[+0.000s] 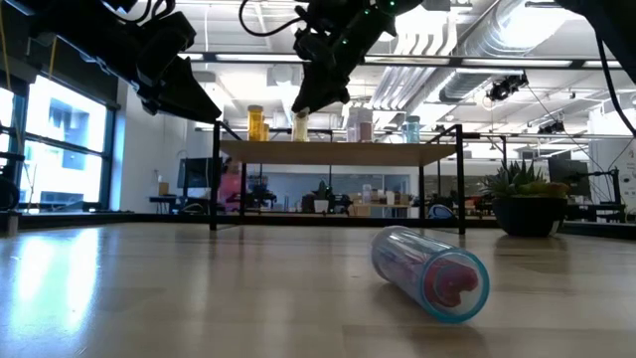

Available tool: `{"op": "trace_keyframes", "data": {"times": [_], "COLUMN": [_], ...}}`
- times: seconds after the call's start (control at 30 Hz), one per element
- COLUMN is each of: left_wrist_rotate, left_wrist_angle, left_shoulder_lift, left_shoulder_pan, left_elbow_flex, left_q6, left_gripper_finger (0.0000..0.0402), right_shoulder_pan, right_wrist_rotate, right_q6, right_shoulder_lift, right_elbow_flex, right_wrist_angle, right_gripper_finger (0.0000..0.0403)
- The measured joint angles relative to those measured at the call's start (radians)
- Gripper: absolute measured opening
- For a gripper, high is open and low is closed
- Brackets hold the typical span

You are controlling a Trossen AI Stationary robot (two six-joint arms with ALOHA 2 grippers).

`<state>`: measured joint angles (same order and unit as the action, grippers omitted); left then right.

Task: Pick and place medicine bottles onto shelf by color
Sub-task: Put the yellow pill bottle on the shelf aligned with the other yellow pill bottles

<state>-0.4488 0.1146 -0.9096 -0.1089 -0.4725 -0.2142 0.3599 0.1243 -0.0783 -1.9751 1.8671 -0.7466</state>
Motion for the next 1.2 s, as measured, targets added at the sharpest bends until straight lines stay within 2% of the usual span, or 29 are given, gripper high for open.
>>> {"op": "trace_keyframes", "data": {"times": [0.23,0.57,0.77,1.2], "left_wrist_rotate": [0.000,0.000,0.001,0.001], "left_wrist_angle": [0.000,0.000,0.000,0.000], "left_shoulder_lift": [0.000,0.000,0.000,0.000], "left_shoulder_pan": [0.000,0.000,0.000,0.000], "left_elbow_flex": [0.000,0.000,0.000,0.000], "left_q6": [-0.002,-0.002,-0.002,-0.001], "left_gripper_finger": [0.0201,0.0201,0.0201,0.0201], "right_shoulder_pan": [0.000,0.000,0.000,0.000], "right_wrist_rotate": [-0.001,-0.012,-0.049,-0.049], "right_q6": [0.010,0.008,0.007,0.007], "right_shoulder_lift": [0.000,-0.002,-0.002,0.009], "right_elbow_flex": [-0.001,-0.003,-0.003,0.003], "right_wrist_angle": [0.010,0.014,0.029,0.014], "right_gripper_finger": [0.0105,0.0140,0.0141,0.0142]}}
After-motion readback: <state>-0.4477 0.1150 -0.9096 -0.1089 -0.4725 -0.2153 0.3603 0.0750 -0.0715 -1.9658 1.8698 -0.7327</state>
